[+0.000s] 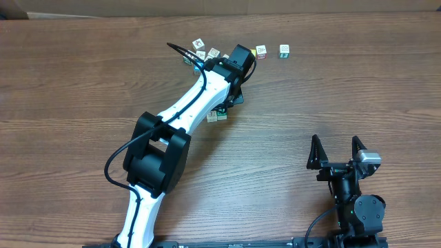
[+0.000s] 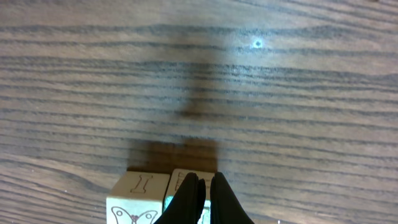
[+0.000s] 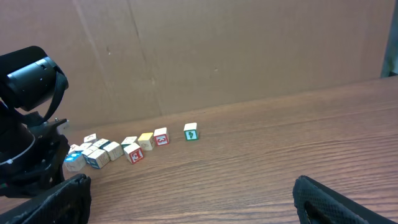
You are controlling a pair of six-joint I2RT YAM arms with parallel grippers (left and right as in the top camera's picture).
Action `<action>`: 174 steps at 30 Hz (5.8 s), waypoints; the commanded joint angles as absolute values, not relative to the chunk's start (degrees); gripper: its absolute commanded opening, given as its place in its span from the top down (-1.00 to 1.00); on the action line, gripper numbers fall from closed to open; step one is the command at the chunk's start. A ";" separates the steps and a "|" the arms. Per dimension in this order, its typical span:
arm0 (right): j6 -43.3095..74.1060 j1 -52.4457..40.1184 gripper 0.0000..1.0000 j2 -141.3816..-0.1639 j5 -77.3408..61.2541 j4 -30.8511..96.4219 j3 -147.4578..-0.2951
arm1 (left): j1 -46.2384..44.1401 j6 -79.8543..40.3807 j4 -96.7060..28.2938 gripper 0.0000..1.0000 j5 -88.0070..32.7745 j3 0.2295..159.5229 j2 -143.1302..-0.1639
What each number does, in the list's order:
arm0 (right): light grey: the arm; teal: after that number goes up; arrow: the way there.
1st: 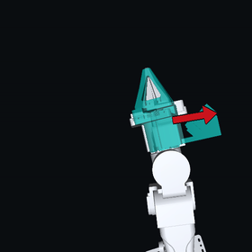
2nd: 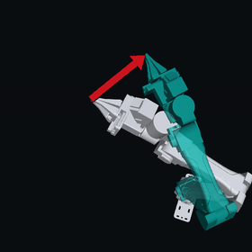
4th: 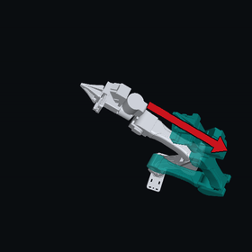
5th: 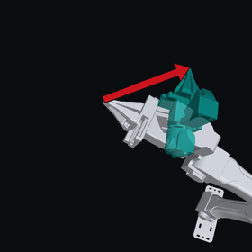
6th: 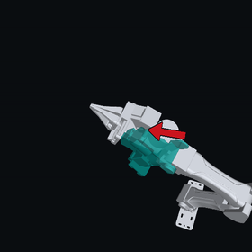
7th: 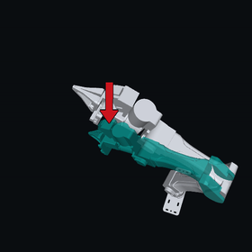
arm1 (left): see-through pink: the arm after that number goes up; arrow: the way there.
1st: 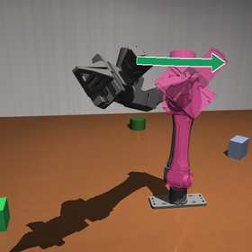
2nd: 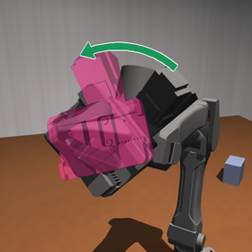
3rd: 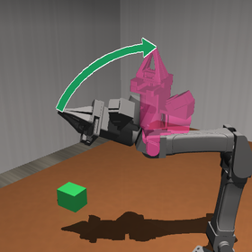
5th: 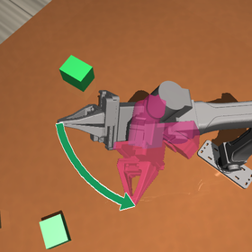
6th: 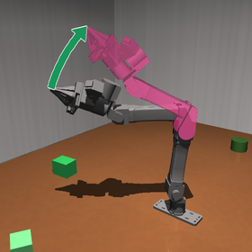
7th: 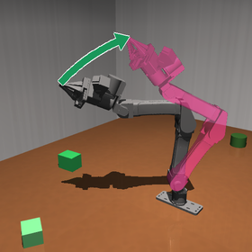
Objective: Form a horizontal line
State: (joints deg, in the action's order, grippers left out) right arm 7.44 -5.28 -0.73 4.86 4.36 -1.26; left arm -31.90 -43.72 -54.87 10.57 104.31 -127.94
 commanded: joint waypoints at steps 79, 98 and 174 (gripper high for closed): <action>7.20 -5.13 -1.00 -0.16 4.80 4.14 -0.45 | -32.45 -40.71 -52.45 0.92 12.91 101.82 -129.12; 7.20 -5.13 -1.00 -0.16 4.80 4.14 -0.45 | -32.45 -40.71 -53.98 0.92 10.90 101.82 -129.12; 7.20 -5.13 -1.00 -0.16 4.80 4.14 -0.45 | -31.14 -39.27 -56.73 -0.41 9.82 98.56 -126.76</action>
